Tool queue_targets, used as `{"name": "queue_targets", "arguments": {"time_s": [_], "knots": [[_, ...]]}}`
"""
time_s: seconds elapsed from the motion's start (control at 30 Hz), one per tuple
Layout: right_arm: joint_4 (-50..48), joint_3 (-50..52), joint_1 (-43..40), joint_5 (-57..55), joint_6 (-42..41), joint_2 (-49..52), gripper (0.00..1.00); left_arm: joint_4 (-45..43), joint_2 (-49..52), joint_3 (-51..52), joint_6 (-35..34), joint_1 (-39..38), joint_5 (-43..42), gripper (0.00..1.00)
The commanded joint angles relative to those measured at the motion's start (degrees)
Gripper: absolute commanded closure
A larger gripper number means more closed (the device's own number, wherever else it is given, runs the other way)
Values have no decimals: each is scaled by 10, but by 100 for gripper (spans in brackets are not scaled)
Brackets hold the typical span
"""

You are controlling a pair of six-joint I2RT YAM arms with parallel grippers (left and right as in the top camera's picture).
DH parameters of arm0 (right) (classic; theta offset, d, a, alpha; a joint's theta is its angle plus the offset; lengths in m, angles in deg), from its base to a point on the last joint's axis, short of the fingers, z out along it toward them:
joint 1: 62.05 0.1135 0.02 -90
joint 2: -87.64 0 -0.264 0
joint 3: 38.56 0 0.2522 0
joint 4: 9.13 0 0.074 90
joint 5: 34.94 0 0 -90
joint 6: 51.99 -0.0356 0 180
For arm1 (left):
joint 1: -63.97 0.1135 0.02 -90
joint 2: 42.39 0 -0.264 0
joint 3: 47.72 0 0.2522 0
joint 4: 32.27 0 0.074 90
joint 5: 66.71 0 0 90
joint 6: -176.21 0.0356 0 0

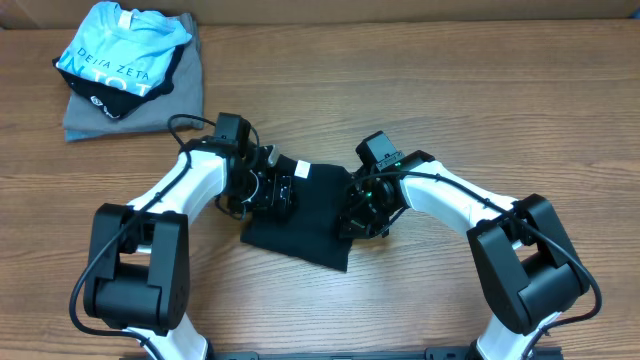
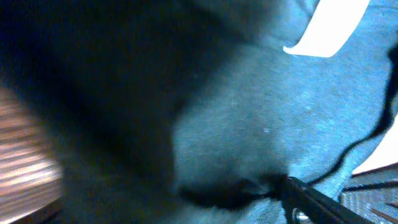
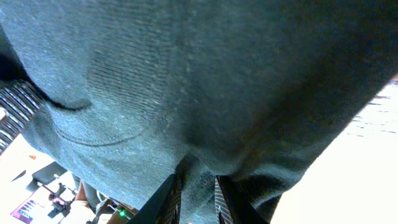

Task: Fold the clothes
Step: 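Grasp both sides of the folded black shirt and lift it, then carry the black shirt with the left gripper onto the back-left stack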

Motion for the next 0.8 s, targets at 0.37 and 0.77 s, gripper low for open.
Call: {"name": "queue_targets", "arguments": {"time_s": [0.37, 0.77], "knots": [[0, 0, 0, 3, -1, -1, 78, -12, 33, 24, 48, -26, -152, 39], [16, 0, 0, 6, 4, -1, 88, -22, 33, 24, 64, -27, -151, 96]]}}
